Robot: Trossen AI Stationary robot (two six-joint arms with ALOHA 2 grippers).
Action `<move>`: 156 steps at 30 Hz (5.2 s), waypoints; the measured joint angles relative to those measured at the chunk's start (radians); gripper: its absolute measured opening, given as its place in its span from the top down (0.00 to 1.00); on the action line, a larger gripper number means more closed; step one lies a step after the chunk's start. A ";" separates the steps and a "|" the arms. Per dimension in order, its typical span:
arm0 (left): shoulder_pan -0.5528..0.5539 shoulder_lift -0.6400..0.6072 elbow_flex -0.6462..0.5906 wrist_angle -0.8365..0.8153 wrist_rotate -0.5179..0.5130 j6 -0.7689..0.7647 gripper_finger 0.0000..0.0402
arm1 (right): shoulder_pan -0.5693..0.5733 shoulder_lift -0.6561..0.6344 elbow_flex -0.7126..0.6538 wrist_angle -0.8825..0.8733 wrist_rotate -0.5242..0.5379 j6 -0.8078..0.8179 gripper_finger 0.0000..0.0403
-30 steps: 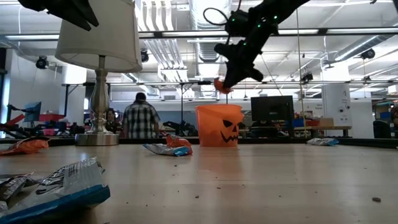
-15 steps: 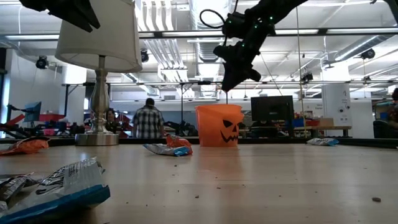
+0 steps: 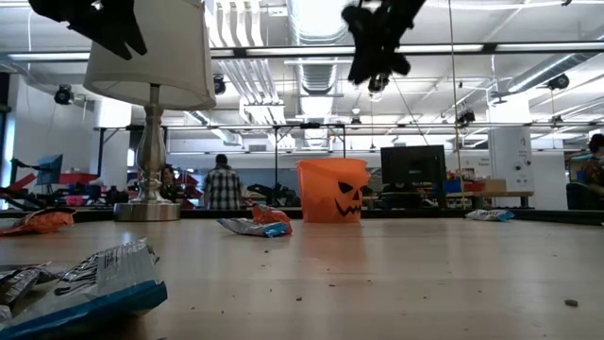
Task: Organize candy in baskets
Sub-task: Put the orange chocolate into the orange bucket
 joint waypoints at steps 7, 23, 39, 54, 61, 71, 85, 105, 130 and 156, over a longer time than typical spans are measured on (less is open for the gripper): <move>0.008 0.015 -0.009 0.001 0.124 -0.045 0.53 | 0.021 -0.078 0.023 -0.017 0.002 0.069 0.80; 0.037 0.011 -0.292 0.149 0.448 -0.174 0.58 | 0.153 -0.108 -0.032 -0.160 0.002 0.221 0.80; 0.041 0.014 -0.489 0.412 0.621 -0.385 0.58 | 0.181 -0.186 -0.029 -0.199 0.002 0.122 0.80; 0.064 0.014 -0.559 0.469 0.611 -0.385 0.58 | 0.181 -0.205 -0.029 -0.189 0.002 0.111 0.80; 0.091 0.014 -0.598 0.526 0.609 -0.365 0.58 | 0.181 -0.203 -0.029 -0.190 0.002 0.112 0.80; 0.126 0.099 -0.622 0.557 0.614 -0.359 0.58 | 0.183 -0.203 -0.029 -0.190 0.002 0.112 0.80; 0.133 0.300 -0.575 0.603 0.667 -0.270 0.74 | 0.183 -0.205 -0.029 -0.191 0.002 0.106 0.80; 0.133 0.264 -0.225 0.408 0.474 -0.036 0.93 | 0.183 -0.205 -0.029 -0.199 0.002 0.101 0.80; 0.558 0.391 0.084 0.882 0.404 0.668 0.93 | 0.183 -0.207 -0.029 -0.271 0.003 0.077 0.80; 0.721 0.675 0.418 0.951 0.585 0.989 0.93 | 0.162 -0.198 -0.031 -0.162 0.015 0.008 0.80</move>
